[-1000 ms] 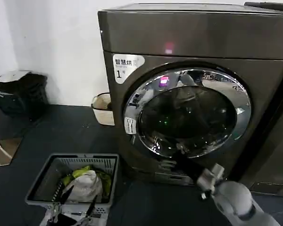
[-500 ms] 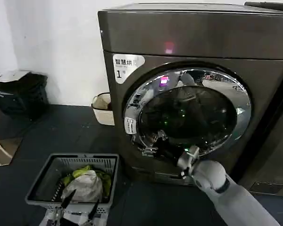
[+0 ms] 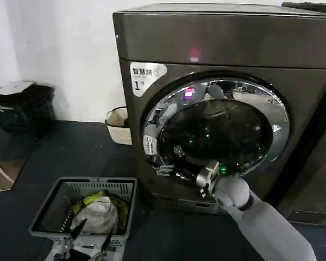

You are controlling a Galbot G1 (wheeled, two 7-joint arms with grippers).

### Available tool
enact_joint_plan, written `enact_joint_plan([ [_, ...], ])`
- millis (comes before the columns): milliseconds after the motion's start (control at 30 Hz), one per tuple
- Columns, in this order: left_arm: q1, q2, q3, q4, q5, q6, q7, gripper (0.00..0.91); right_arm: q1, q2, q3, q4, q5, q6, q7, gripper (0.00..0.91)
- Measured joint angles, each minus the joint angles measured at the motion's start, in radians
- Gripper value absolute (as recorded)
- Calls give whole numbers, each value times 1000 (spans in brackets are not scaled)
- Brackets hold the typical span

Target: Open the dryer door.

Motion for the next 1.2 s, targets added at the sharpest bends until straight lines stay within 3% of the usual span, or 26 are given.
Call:
enact_joint_plan([
  [300, -30, 34, -12, -27, -89, 81, 3, 907, -14, -39, 3, 24, 37, 5, -104, 907],
  [433, -64, 66, -33, -12, -151, 71, -6, 907, -36, -66, 17, 52, 49, -2, -172, 907],
  [800, -251, 233, -65, 156, -303, -18, 37, 907, -137, -147, 76, 154, 37, -7, -282, 907],
  [1200, -483, 439, 12, 345, -574, 14, 135, 907, -295, -240, 186, 282, 62, 8, -411, 907],
])
